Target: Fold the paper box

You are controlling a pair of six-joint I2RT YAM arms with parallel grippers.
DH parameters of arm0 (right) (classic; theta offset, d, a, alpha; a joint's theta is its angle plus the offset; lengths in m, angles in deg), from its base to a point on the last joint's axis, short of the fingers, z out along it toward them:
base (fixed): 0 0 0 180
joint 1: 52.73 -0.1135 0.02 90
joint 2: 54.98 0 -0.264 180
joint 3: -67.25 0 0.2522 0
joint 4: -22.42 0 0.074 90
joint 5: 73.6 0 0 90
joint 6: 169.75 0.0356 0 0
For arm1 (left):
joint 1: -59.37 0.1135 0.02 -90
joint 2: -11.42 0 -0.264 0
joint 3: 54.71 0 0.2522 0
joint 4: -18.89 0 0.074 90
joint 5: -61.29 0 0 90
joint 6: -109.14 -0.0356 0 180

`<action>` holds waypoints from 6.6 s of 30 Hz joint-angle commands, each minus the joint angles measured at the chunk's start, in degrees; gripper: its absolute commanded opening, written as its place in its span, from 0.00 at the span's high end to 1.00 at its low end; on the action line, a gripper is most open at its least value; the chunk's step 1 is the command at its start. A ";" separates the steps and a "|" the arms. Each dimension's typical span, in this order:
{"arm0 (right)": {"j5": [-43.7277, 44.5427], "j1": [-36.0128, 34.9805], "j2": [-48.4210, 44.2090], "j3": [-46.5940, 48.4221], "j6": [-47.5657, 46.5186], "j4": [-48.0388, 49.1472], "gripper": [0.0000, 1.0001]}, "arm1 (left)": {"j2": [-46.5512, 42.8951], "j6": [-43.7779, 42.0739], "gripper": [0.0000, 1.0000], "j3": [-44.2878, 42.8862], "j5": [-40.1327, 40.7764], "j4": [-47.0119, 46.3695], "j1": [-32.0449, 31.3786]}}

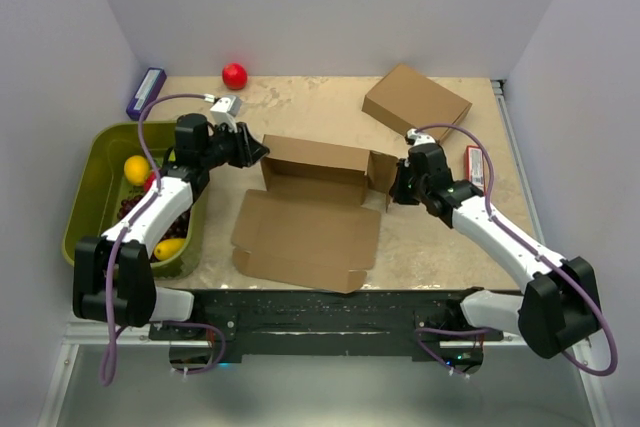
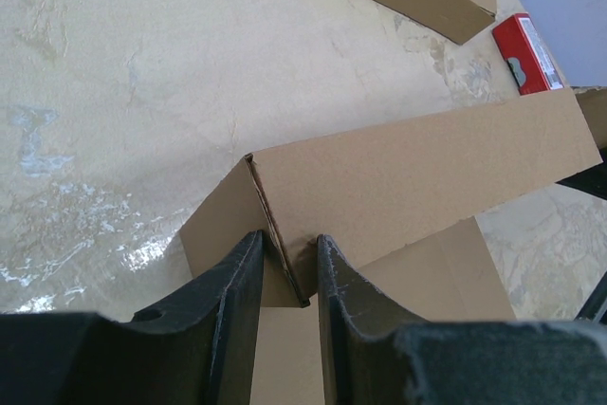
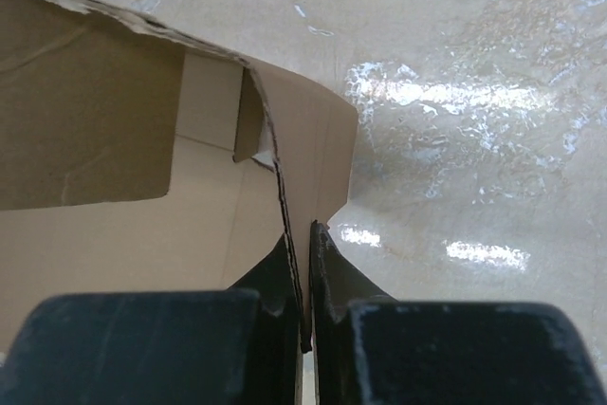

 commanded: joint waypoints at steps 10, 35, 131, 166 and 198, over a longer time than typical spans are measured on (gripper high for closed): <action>-9.04 0.28 1.52 8.21 3.33 -0.93 1.00 | 0.49 -5.86 0.71 0.56 11.29 10.35 -4.66; 3.87 -12.37 0.91 1.71 9.56 9.43 1.00 | 0.49 -4.72 0.71 1.00 7.34 9.12 -4.75; -12.21 -3.59 10.22 -10.68 -11.00 55.67 0.25 | 0.58 -6.04 0.70 0.21 7.86 10.34 -4.75; -8.43 -4.29 19.27 -5.41 -15.48 58.66 0.54 | 0.93 -5.69 0.70 0.21 4.88 9.64 -4.75; 21.54 -10.44 25.95 -4.97 -13.64 62.18 0.94 | 0.93 -4.63 0.70 0.74 0.92 7.71 -4.75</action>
